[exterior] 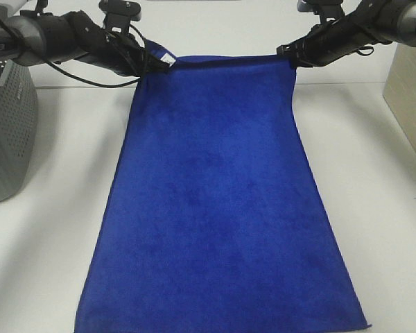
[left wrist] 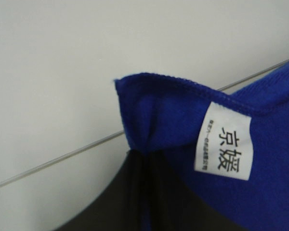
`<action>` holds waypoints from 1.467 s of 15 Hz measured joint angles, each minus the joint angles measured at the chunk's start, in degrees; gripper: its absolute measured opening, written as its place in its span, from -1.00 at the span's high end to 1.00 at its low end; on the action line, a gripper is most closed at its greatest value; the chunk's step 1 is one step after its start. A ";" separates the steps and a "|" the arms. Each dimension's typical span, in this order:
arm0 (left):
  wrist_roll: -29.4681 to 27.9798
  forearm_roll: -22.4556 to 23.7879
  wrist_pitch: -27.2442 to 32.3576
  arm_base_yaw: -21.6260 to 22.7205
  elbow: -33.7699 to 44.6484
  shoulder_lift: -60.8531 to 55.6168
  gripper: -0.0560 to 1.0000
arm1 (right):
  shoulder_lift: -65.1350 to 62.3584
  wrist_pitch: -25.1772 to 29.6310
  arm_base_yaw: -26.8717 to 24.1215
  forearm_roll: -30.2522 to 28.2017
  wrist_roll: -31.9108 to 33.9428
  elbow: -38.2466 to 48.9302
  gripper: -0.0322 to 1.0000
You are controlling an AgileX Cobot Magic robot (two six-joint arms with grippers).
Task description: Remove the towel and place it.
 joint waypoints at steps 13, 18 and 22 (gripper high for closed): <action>0.63 0.29 -3.61 0.00 0.00 0.92 0.02 | 2.46 -1.55 0.00 2.23 -0.40 0.06 -0.34; 0.63 4.98 -4.35 0.00 0.00 0.92 -0.57 | 2.01 4.64 -0.06 -4.76 -0.29 0.06 -0.48; 0.63 6.25 -2.92 0.06 0.00 0.92 -0.57 | 1.60 8.02 -0.06 -9.40 -0.34 0.06 -0.48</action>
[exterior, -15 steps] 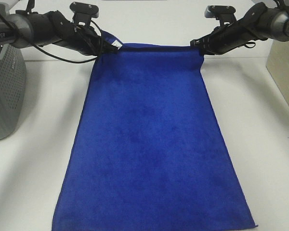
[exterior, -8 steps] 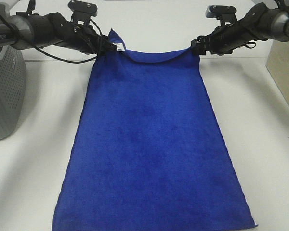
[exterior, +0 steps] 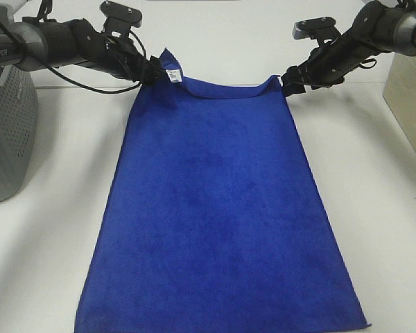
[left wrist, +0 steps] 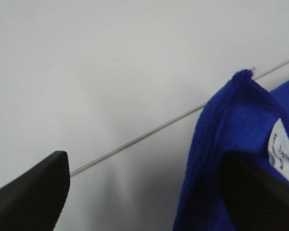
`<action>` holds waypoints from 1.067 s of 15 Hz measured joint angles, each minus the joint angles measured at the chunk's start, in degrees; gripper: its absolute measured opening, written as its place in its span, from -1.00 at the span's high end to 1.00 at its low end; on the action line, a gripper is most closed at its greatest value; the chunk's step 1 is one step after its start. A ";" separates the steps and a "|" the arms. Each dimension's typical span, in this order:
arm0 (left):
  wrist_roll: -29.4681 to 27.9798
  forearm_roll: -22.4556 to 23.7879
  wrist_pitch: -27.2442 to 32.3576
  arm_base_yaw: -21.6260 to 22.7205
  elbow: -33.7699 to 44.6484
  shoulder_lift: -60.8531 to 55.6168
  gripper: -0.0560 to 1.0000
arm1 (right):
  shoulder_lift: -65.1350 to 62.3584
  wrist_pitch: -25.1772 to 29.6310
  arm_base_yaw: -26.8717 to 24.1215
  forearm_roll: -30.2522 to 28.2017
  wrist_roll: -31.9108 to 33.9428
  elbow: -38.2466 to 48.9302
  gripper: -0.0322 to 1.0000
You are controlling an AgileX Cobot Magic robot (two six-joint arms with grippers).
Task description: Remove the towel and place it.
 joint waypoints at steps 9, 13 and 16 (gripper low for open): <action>-1.15 2.12 1.83 2.29 0.00 0.92 -0.55 | -2.12 9.97 0.00 -0.46 0.06 0.00 -0.48; -2.12 2.18 4.98 2.23 0.00 0.17 -0.55 | -5.79 13.75 0.00 -0.57 0.06 0.00 -0.48; -11.23 3.44 20.63 2.23 0.00 -9.11 -0.57 | -13.06 20.91 0.00 -1.78 5.96 0.00 -0.57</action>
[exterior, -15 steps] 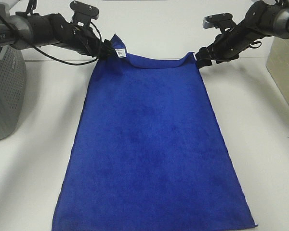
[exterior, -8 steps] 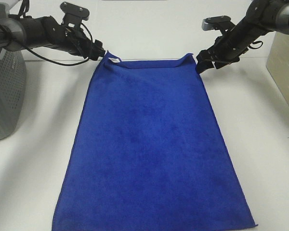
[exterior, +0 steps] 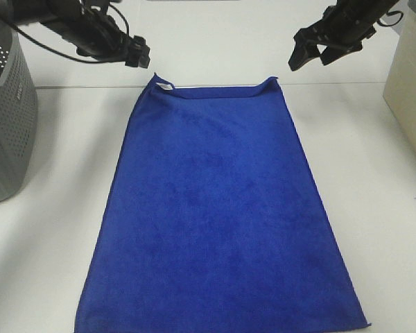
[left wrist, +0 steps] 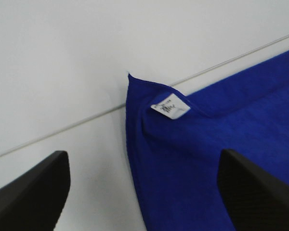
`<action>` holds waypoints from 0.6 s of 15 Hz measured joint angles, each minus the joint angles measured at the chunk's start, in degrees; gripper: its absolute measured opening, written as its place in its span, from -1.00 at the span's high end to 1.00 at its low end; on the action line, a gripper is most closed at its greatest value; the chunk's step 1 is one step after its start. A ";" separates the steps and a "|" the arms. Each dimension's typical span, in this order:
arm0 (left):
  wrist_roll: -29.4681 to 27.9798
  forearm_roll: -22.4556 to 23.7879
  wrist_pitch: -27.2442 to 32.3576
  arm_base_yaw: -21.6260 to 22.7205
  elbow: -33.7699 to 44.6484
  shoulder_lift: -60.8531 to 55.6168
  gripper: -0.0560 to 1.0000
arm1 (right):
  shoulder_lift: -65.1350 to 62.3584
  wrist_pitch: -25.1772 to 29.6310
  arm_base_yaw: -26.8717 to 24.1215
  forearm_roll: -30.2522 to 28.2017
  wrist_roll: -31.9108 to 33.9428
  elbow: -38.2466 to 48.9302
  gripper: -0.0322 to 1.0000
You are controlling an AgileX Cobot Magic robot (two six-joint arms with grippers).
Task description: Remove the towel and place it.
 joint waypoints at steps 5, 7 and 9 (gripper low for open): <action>-17.65 15.13 20.63 0.06 0.00 -13.24 -0.67 | -11.12 12.49 0.00 -10.20 15.41 0.00 -0.71; -21.49 20.28 24.69 1.43 0.00 -17.13 -0.67 | -15.81 13.01 0.00 -12.15 17.93 0.00 -0.71; -25.67 23.20 26.99 4.70 -0.06 -20.00 -0.67 | -19.82 13.06 0.00 -12.26 19.60 0.00 -0.71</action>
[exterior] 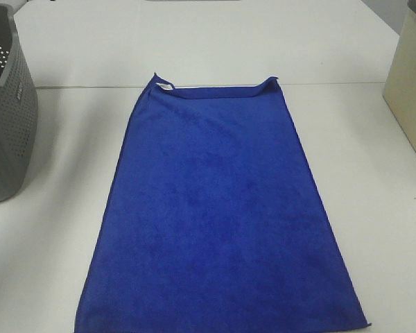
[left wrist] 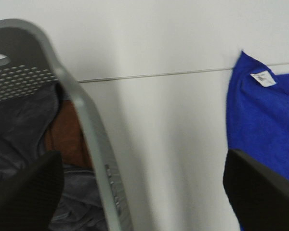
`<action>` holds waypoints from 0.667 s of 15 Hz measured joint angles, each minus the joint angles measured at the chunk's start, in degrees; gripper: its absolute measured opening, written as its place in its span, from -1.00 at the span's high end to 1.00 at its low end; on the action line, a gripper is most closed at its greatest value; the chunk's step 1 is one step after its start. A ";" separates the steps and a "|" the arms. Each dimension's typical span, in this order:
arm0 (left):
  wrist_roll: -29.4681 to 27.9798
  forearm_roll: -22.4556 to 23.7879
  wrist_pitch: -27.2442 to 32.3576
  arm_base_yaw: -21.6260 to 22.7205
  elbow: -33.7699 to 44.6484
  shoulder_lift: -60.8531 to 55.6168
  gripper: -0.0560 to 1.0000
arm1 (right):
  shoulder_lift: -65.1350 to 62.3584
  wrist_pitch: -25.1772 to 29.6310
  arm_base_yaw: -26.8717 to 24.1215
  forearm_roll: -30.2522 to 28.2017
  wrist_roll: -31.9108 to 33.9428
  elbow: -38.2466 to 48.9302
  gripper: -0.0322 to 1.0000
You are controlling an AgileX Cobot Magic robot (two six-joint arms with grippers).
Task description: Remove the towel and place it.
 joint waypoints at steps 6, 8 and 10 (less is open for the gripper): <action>3.32 -4.93 9.85 2.98 3.44 -6.42 -0.67 | -20.63 0.00 0.00 0.40 3.72 20.45 -0.69; 2.69 -4.87 9.85 3.78 11.92 -13.87 -0.67 | -31.97 0.00 0.00 0.57 4.18 34.55 -0.69; 2.06 -4.64 9.91 6.65 23.84 -23.95 -0.67 | -43.72 0.11 0.00 1.66 4.35 45.78 -0.69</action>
